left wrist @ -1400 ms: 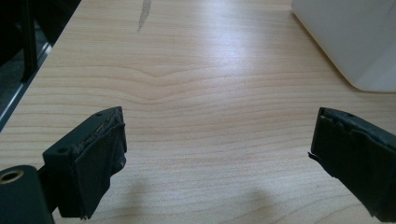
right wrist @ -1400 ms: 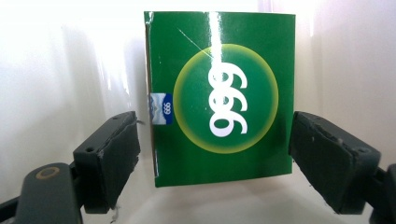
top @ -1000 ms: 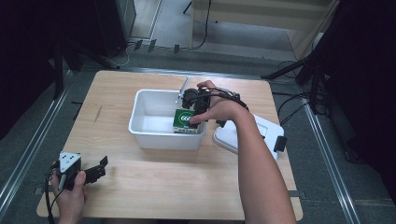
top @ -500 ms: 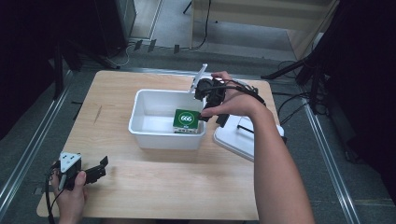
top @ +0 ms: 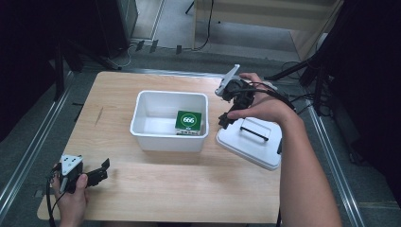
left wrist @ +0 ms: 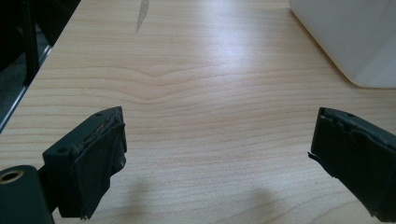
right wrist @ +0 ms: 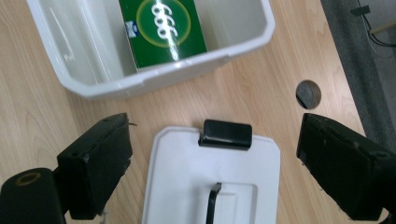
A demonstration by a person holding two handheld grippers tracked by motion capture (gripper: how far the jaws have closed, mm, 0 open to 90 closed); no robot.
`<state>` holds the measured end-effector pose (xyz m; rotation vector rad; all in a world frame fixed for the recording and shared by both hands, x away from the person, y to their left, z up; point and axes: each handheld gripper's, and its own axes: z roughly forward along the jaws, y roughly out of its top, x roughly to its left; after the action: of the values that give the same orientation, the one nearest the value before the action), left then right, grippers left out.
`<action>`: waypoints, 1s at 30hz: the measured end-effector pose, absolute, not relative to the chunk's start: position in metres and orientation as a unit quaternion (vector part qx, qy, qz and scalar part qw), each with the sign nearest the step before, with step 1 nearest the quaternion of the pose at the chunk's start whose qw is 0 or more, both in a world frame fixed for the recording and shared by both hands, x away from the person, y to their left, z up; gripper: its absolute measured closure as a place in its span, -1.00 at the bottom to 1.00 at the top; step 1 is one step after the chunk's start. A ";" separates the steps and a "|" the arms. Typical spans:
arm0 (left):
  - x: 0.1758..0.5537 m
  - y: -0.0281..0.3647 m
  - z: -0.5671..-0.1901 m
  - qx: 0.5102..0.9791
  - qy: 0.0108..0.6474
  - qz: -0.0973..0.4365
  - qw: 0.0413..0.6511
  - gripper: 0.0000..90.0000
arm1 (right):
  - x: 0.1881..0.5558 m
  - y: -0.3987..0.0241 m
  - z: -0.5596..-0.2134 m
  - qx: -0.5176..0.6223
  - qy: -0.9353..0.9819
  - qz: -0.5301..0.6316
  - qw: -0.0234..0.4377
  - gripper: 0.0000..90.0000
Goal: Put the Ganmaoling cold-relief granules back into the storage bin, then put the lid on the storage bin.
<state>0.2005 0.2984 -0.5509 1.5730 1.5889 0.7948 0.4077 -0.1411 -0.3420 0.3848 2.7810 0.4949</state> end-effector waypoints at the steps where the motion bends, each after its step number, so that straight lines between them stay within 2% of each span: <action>1: 0.201 0.298 -0.551 0.615 0.620 0.311 0.375 -0.91 | 0.408 -0.146 -0.343 0.135 0.965 0.171 0.147 -0.77; 9: 0.200 0.297 -0.551 0.616 0.620 0.312 0.372 -0.91 | 0.407 -0.183 -0.352 0.171 0.960 0.167 0.146 -0.76; 14: 0.200 0.297 -0.551 0.617 0.620 0.312 0.372 -0.91 | 0.406 -0.201 -0.363 0.188 0.957 0.164 0.146 -0.68; 20: 0.200 0.297 -0.551 0.617 0.620 0.312 0.370 -0.91 | 0.405 -0.216 -0.377 0.201 0.958 0.160 0.131 -0.48; 26: 0.200 0.297 -0.551 0.617 0.620 0.314 0.370 -0.91 | 0.406 -0.233 -0.394 0.223 0.953 0.160 0.132 -0.04; 30: 0.200 0.297 -0.551 0.616 0.620 0.314 0.370 -0.91 | 0.405 -0.238 -0.405 0.225 0.955 0.149 0.125 0.11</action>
<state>0.2002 0.2970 -0.5510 1.5817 1.5921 0.8049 0.4048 -0.2378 -0.4049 0.6560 2.7814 0.4350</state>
